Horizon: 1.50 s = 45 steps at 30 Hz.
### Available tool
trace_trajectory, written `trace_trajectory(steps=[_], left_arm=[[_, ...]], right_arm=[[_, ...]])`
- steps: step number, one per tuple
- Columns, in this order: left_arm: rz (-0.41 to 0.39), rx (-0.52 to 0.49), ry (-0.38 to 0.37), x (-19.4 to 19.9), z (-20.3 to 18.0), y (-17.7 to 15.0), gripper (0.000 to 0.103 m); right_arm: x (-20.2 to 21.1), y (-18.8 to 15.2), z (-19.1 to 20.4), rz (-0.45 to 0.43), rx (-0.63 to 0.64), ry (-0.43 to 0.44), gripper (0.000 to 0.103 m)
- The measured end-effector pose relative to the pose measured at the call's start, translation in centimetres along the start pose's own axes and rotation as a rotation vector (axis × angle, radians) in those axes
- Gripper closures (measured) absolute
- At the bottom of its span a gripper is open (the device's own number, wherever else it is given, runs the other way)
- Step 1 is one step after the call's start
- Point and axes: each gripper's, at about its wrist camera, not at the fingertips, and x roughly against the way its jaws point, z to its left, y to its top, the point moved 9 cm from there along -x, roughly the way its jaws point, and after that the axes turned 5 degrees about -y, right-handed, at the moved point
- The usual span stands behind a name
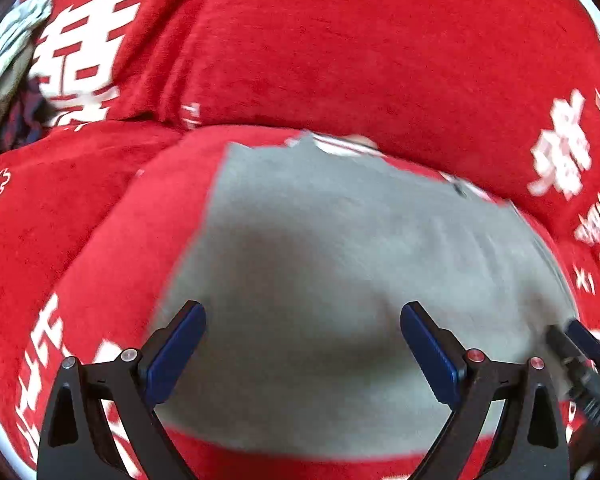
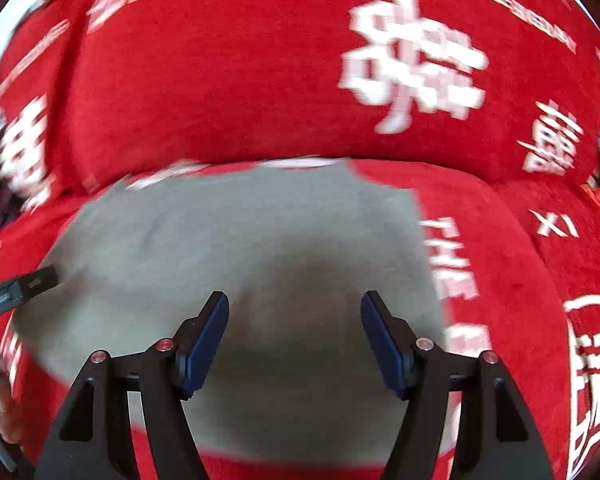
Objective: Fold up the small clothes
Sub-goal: 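Move both grippers to the end of the folded grey sweater, then close the left gripper on the sweater end while the right gripper grasps beside it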
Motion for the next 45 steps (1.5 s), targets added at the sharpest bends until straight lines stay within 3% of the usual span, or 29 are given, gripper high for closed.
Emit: trace_trajectory(steps=[3,5,7,11,14,16,18,20,25,29,30,31,33,36,40,42,45], left_arm=[[0.008,-0.095,0.067,0.1,-1.2,-2.7,0.005],[0.007,-0.107,0.091,0.1,-0.1,-4.3,0.004],[-0.037,-0.114,0.097,1.4,1.0,-5.1,0.004],[-0.049,-0.122,0.096,2.8,2.2,-6.3,0.003],[-0.027,-0.065,0.103,3.3,4.0,-7.7,0.000],[-0.054,-0.005,0.134,4.7,5.7,-8.4,0.000],[-0.059,0.069,0.078,5.4,6.7,-9.1,0.000],[-0.054,0.115,0.024,5.4,7.2,-8.9,0.000],[-0.036,0.141,-0.159,3.9,5.5,-6.4,0.000],[-0.071,0.186,-0.246,2.5,5.3,-4.4,0.001],[-0.085,0.198,-0.270,2.3,5.4,-3.8,0.018],[-0.078,0.209,-0.307,1.8,5.4,-3.4,0.054],[-0.033,0.258,-0.353,0.7,6.0,-3.1,0.078],[-0.036,0.332,-0.439,0.2,6.8,-2.3,0.078],[-0.055,0.367,-0.461,0.2,7.0,-2.5,0.086],[-0.061,0.374,-0.453,0.2,7.0,-2.5,0.086],[-0.074,0.329,-0.379,0.5,6.6,-2.3,0.086]], right_arm=[[0.4,-2.9,3.5,0.016,0.094,0.025,0.031],[0.6,-4.9,3.7,0.022,0.132,-0.010,0.031],[1.1,-5.5,2.5,-0.004,0.097,-0.005,0.031],[2.0,-6.3,-2.2,-0.008,0.007,-0.047,0.031],[2.7,-6.8,-4.5,-0.031,-0.042,-0.023,0.032],[3.8,-7.0,-4.8,-0.055,-0.054,-0.039,0.031],[5.3,-7.1,-4.8,-0.097,-0.083,-0.073,0.029],[6.2,-7.3,-3.9,-0.121,-0.104,-0.021,0.027],[4.5,-8.4,-1.2,-0.059,-0.048,-0.003,0.027],[4.0,-8.9,0.1,-0.049,0.003,-0.038,0.026],[3.9,-8.8,0.4,-0.041,0.019,-0.038,0.026],[3.8,-8.5,0.6,-0.037,0.026,-0.038,0.026],[3.7,-7.6,0.9,-0.031,0.030,-0.040,0.026],[3.8,-5.9,1.8,-0.034,0.040,-0.032,0.026],[2.6,-2.0,5.0,0.000,0.078,0.047,0.026],[1.2,0.1,7.2,0.044,0.083,0.117,0.026],[-1.9,3.4,11.7,0.123,0.078,0.245,0.026]])
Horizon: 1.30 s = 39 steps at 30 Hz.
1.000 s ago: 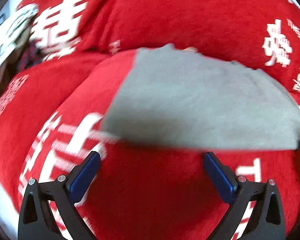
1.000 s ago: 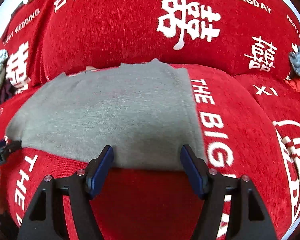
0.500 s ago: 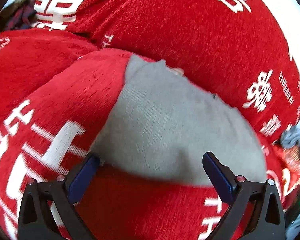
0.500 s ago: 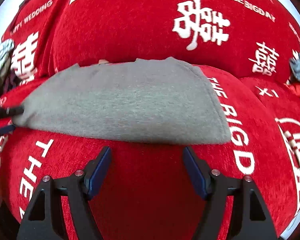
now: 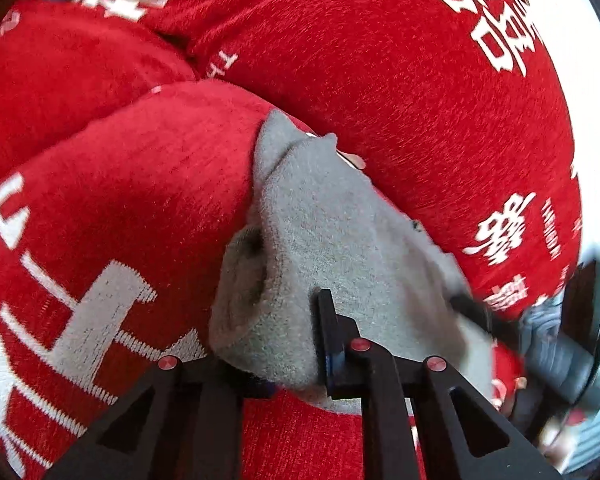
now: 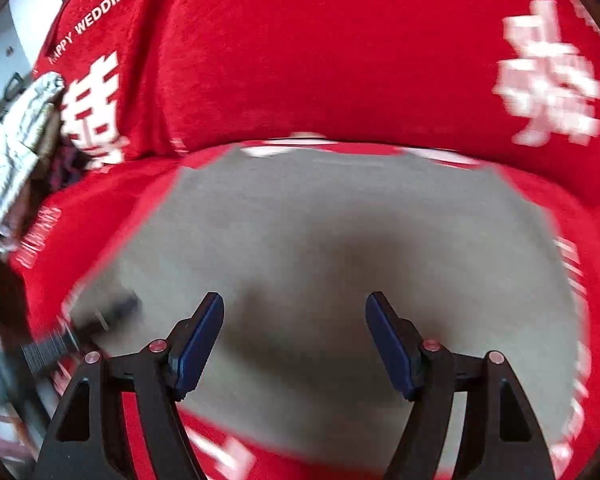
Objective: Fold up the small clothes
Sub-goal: 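Close the left gripper on the sweater end while the right gripper grasps beside it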
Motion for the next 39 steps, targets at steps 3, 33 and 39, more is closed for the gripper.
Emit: trace_trajectory(steps=[3,33,39], left_arm=[[-0.009,-0.031,0.051,0.5,0.0,-0.1,0.086],[-0.051,-0.217,0.195,2.3,-2.4,0.2,0.092],[-0.056,-0.235,0.220,2.3,-2.8,0.3,0.092]], right_arm=[[-4.5,3.1,3.8,0.082,0.010,0.094,0.026],[-12.5,8.6,9.5,0.114,0.086,0.093,0.082],[-10.9,8.8,8.4,0.079,0.103,0.102,0.082]])
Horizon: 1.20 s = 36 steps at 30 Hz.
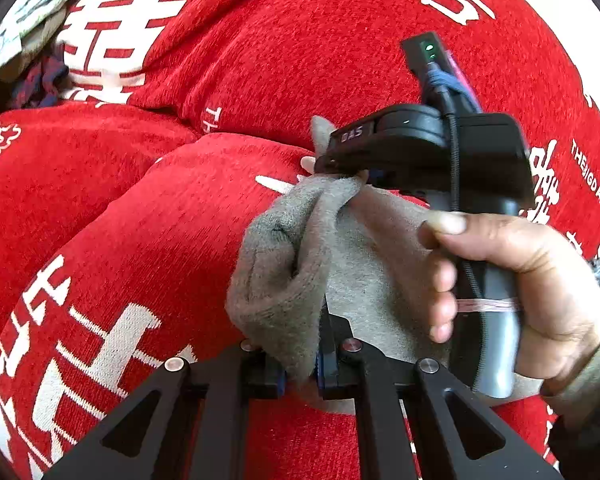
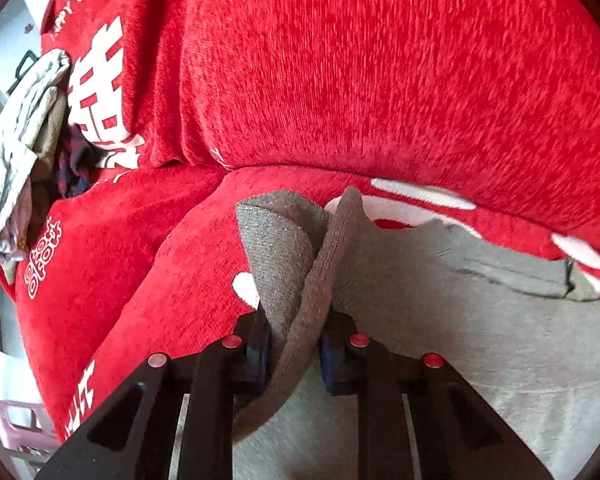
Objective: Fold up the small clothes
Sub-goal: 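Close the left gripper on the sweater end while the right gripper grasps beside it, then lift the sweater end with both grippers and fold it over the rest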
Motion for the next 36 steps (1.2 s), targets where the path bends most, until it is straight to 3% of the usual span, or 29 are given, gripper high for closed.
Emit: trace_trajectory(steps=[13,18,27,36], left_arm=[[0.035,-0.058,0.079,-0.5,-2.7,-0.6,0.092],[0.034,-0.138,0.106,-0.1,-5.5,-1.0,0.092],[0.029,-0.224,0.096,0.0,-10.1,-0.9,0.092],[0.059,-0.277,0.081,-1.4,-14.1,-2.2,0.092]], right_arm=[[3.8,0.2,-2.5,-0.033,-0.029,0.047,0.082],[5.6,0.7,-3.6,-0.059,-0.060,0.102,0.082],[7.9,0.3,-7.7,-0.080,-0.114,0.152,0.083],[9.6,-0.7,-11.5,-0.089,-0.147,0.147,0.083]])
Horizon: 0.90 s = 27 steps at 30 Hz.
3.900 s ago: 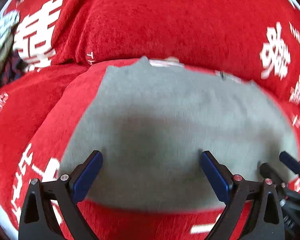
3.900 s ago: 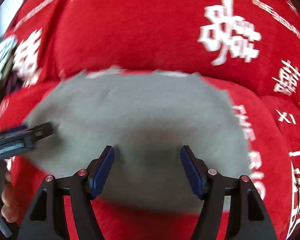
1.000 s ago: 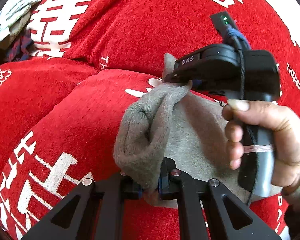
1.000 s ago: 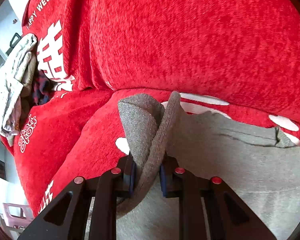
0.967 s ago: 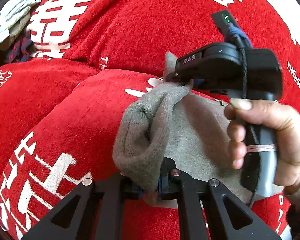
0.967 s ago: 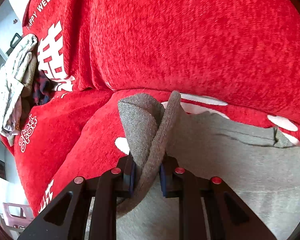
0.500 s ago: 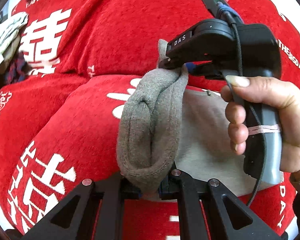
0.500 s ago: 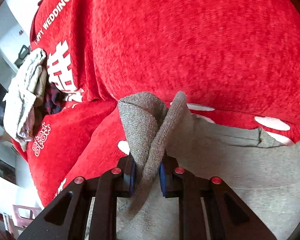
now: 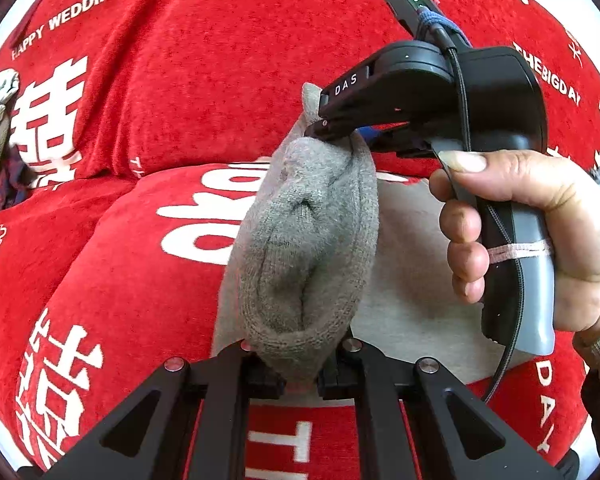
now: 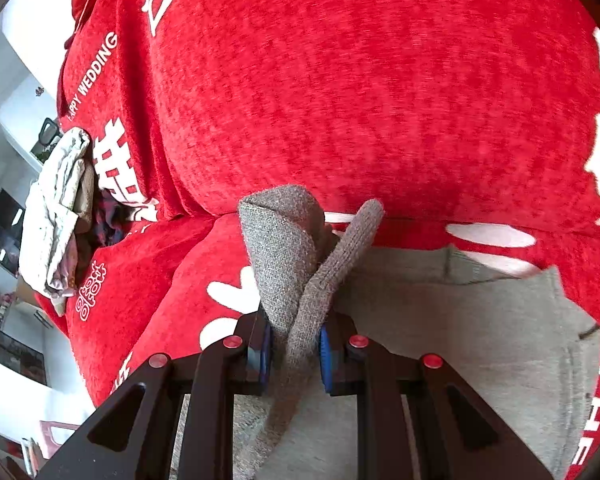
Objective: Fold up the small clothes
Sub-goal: 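Lift the sweater end with both grippers and fold it over the rest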
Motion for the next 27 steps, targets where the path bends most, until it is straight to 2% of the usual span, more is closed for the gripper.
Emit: trace_trajectory(steps=[15,27], left_arm=[[0.035,-0.075,0.003,-1.3,-4.4,-0.2,0.092],[0.043,-0.128,-0.010,-1.6,-7.9,-0.2,0.092]], right_arm=[[1.7,-0.6,-3.7,0.018,0.019,0.032,0.083],[3.6,-0.6,-6.0,-0.005,0.009,0.033,0.083]])
